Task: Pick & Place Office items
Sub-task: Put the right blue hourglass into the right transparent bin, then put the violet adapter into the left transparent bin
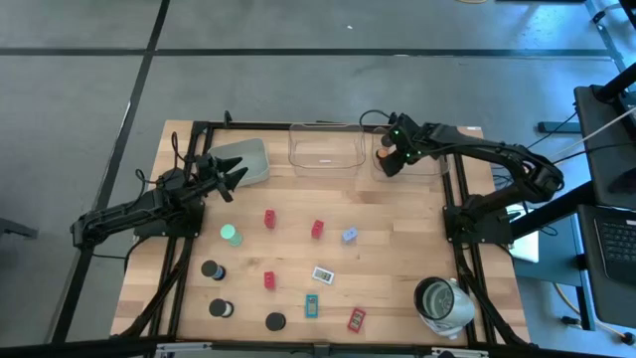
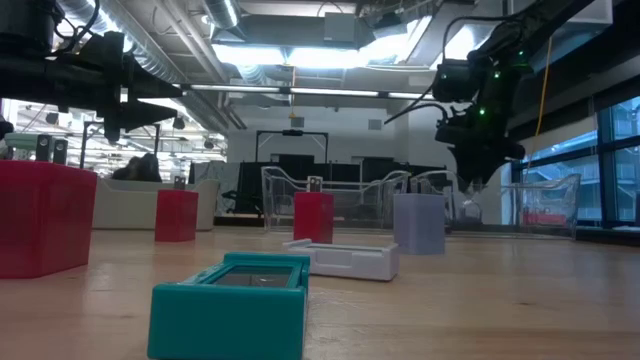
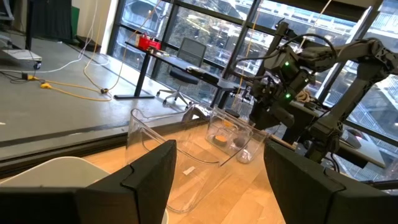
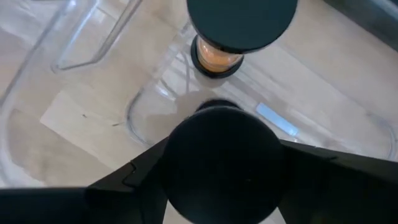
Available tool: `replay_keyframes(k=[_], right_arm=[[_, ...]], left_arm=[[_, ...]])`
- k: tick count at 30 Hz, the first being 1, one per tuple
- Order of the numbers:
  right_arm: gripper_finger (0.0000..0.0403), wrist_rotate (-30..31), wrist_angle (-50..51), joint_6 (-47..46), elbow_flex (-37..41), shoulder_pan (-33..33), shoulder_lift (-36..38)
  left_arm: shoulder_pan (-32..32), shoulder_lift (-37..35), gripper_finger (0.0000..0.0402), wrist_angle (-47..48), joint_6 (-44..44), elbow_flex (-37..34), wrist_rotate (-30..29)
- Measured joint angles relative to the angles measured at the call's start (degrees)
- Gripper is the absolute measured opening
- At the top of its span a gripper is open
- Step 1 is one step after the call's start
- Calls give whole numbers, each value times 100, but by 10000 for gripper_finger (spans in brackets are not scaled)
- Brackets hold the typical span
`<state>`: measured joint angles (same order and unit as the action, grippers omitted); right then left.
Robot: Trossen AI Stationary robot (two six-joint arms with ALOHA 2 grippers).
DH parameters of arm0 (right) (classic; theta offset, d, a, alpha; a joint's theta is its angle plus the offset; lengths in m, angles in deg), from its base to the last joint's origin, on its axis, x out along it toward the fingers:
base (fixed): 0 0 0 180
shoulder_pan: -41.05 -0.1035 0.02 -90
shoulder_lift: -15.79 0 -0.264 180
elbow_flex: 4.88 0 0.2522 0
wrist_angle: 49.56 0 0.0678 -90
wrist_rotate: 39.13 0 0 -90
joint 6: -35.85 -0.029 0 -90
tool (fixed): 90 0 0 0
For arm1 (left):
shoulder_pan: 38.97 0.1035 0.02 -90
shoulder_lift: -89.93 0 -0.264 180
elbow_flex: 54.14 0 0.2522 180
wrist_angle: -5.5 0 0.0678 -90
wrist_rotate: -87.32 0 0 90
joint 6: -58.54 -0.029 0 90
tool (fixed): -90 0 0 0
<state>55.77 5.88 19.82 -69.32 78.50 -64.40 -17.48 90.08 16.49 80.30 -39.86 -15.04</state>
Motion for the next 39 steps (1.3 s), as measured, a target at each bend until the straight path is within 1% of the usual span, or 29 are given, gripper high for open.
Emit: replay_keyframes(k=[4,7,9,14,24,27,31,35,39], right_arm=[[205,-9,-94,2,0,-6,-117],[205,-90,-164,6,0,-4,-149],[214,-133,-205,7,0,-5,-149],[252,-131,-250,4,0,-4,-149],[278,-133,-159,14,-42,-4,-149],[289,-131,110,135,-271,-4,-149],[299,-133,682,338,-785,-4,-149],[301,-131,1110,501,-1318,-4,-149],[296,-131,1330,605,-1769,-4,-148]], left_arm=[[-1,0,240,0,2,-1,0],[1,0,239,0,2,-1,0],[0,2,240,0,2,1,0],[1,1,240,0,2,2,0],[-1,-1,240,0,3,0,0],[1,-1,239,0,-25,1,11],[-1,0,240,-76,-423,0,177],[0,0,240,-370,-585,-1,356],[1,-1,240,-552,-640,-1,588]])
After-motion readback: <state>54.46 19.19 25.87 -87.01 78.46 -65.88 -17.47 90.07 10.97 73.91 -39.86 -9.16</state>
